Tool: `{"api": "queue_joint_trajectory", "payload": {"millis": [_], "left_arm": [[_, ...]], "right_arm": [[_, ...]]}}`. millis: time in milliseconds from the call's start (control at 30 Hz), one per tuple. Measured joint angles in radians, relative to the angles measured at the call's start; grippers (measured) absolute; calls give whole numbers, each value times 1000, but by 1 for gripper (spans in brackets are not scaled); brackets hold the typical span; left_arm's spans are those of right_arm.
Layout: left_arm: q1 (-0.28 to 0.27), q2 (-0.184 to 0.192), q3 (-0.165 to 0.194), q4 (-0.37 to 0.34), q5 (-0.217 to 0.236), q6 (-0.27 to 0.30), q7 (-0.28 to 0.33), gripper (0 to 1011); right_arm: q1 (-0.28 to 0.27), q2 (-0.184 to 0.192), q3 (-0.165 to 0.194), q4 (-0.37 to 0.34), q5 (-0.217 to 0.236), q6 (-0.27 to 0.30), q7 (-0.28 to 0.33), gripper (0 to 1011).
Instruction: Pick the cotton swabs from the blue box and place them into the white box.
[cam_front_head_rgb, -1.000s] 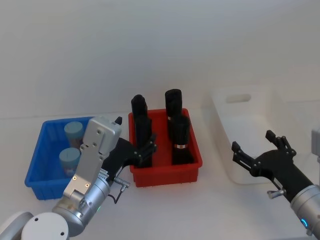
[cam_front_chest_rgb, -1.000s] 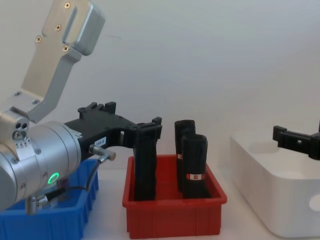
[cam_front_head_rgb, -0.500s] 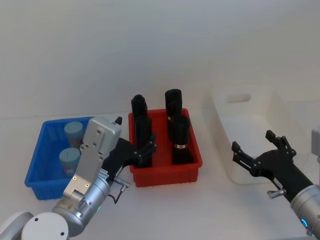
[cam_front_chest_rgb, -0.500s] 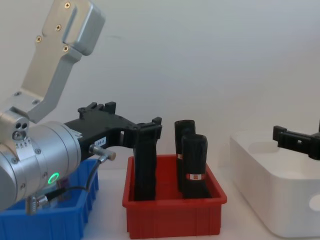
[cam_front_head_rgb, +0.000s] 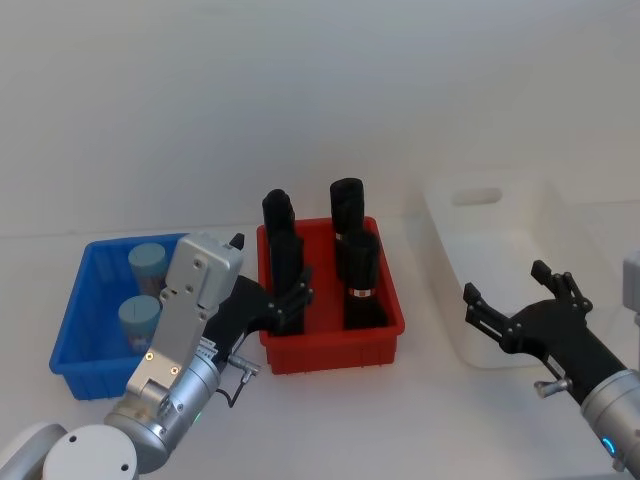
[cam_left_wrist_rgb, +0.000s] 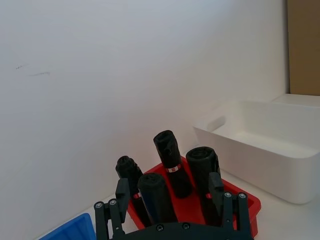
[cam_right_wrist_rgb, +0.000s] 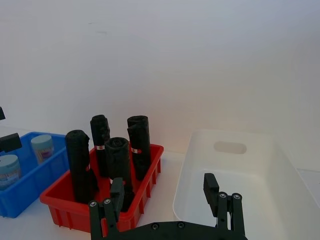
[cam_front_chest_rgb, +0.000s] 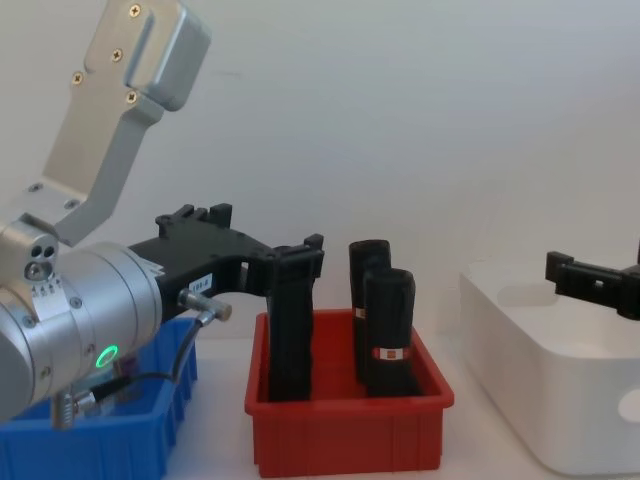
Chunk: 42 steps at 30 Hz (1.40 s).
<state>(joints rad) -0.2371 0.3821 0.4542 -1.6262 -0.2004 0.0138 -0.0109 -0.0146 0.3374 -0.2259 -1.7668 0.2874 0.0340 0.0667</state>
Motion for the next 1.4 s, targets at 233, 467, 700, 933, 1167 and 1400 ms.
{"api": "queue_joint_trajectory", "payload": {"millis": [233,467,700,933,1167,1400], "left_arm": [[0,0,0,0,0,0,0,1004],[0,0,0,0,0,0,0,1004],[0,0,0,0,0,0,0,1004],[0,0,0,0,0,0,0,1004],[0,0,-1,0,0,0,0,1004],[-3,-1,-6,11,-1,-1,-1,1004]], "right_arm": [[0,0,0,0,0,0,0,1002],[0,0,0,0,0,0,0,1002],[0,0,0,0,0,0,0,1002],[0,0,0,0,0,0,0,1002],[0,0,0,0,0,0,0,1002],[0,0,0,0,0,0,0,1002]]}}
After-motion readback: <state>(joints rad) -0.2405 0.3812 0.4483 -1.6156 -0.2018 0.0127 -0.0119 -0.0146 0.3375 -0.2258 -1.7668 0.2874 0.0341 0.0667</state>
